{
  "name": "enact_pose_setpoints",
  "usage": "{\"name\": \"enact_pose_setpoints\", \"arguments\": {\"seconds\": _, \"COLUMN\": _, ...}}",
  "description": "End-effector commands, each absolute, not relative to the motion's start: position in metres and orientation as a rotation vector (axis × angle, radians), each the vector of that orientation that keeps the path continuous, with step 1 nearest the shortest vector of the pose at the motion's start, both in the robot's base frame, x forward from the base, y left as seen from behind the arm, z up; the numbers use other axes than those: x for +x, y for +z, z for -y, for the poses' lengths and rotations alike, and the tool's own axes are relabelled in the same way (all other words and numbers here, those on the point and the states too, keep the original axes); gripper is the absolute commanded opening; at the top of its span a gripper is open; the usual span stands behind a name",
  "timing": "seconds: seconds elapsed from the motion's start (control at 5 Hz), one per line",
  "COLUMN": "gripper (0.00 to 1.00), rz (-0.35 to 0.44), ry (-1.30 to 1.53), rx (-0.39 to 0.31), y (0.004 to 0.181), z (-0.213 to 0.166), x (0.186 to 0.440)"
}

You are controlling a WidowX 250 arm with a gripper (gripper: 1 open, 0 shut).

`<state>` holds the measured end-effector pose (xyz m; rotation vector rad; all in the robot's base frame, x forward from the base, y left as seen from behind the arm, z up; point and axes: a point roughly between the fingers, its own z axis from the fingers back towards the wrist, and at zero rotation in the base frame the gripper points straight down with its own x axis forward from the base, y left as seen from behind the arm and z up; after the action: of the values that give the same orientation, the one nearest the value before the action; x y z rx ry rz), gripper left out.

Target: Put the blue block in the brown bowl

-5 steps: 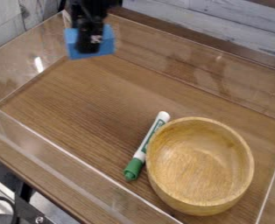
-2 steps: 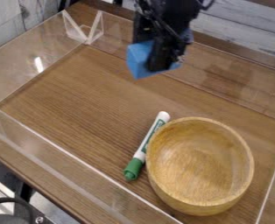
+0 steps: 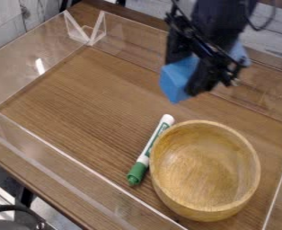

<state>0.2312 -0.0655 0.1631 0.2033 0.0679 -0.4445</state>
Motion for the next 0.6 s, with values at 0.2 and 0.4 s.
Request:
{"name": "enact_pose_setpoints", "arguments": {"seconds": 0.2, "gripper": 0.0, "rz": -0.003, "ry": -0.361, "rx": 0.194, "y": 0.165, "z": 0.101, "x": 0.211}}
{"name": "enact_pose_setpoints", "arguments": {"seconds": 0.4, "gripper": 0.0, "rz": 0.001, "ry": -0.343, "rx": 0.186, "y": 0.161, "z": 0.11, "x": 0.204}}
